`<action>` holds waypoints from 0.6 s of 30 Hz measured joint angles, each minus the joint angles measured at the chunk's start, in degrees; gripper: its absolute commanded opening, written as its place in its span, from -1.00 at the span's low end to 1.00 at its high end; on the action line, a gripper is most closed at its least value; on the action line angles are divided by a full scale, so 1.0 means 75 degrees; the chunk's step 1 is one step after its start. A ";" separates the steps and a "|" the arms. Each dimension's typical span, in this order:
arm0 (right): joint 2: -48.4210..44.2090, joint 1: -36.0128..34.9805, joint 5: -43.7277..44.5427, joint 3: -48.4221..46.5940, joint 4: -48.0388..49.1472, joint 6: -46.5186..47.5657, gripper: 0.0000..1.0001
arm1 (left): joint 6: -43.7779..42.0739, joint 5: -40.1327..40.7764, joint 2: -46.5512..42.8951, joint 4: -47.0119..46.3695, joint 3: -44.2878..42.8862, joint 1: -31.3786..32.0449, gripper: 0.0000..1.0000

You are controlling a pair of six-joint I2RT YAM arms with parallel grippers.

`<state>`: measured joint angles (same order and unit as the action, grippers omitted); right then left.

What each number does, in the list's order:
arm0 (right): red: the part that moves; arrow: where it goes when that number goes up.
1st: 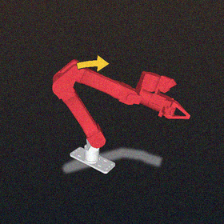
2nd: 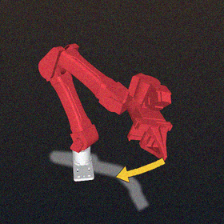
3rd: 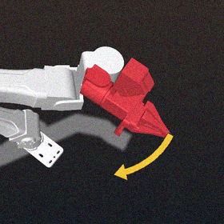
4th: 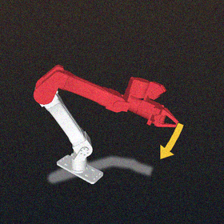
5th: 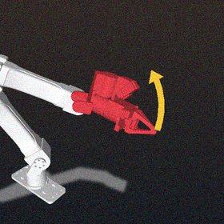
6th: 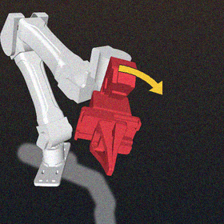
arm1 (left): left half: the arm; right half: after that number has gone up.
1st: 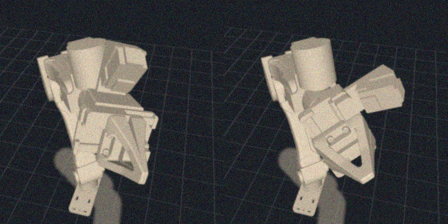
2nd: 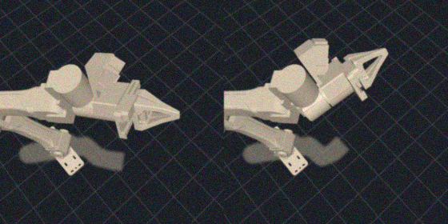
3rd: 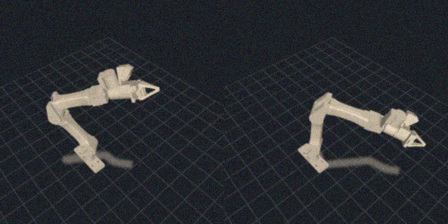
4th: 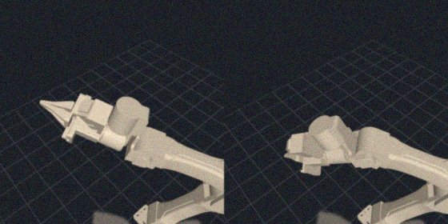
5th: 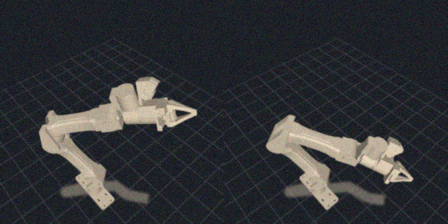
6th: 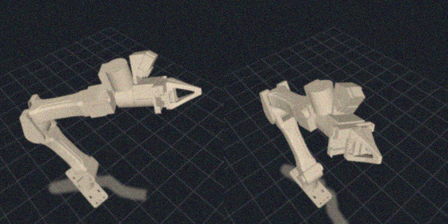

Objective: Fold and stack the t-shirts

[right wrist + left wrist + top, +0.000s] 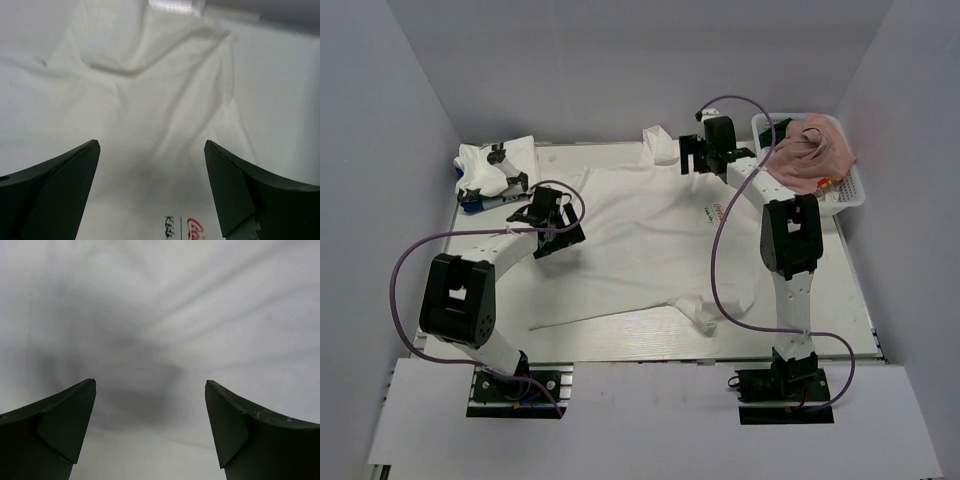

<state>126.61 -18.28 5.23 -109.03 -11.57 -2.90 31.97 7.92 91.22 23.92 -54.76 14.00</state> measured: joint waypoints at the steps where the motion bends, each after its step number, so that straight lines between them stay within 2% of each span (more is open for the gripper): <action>1: 0.0032 0.0023 -0.0050 0.0189 -0.0108 -0.0076 0.81 | -0.0009 0.0000 -0.0035 -0.0009 -0.0050 0.0000 1.00; 4: 0.0119 0.0090 -0.0152 0.0755 -0.0437 -0.0338 0.81 | -0.0032 0.0000 -0.0090 -0.0082 -0.0099 0.0000 1.00; 8: 0.0035 0.0134 -0.0114 0.1988 -0.0265 -0.0510 0.81 | -0.0012 -0.0009 -0.0090 -0.0184 -0.0061 0.0000 1.00; 14: -0.1145 0.0175 -0.0157 0.3891 0.0495 -0.1154 0.81 | 0.0050 -0.0064 -0.0050 -0.0393 0.0358 0.0038 1.00; 18: -0.2288 0.0236 -0.0134 0.5642 0.1148 -0.1719 0.81 | 0.0175 -0.0082 0.0006 -0.0385 0.0699 0.0050 1.00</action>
<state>109.45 -16.51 4.23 -66.72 -2.96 -15.79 33.28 7.31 91.26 21.04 -49.52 14.37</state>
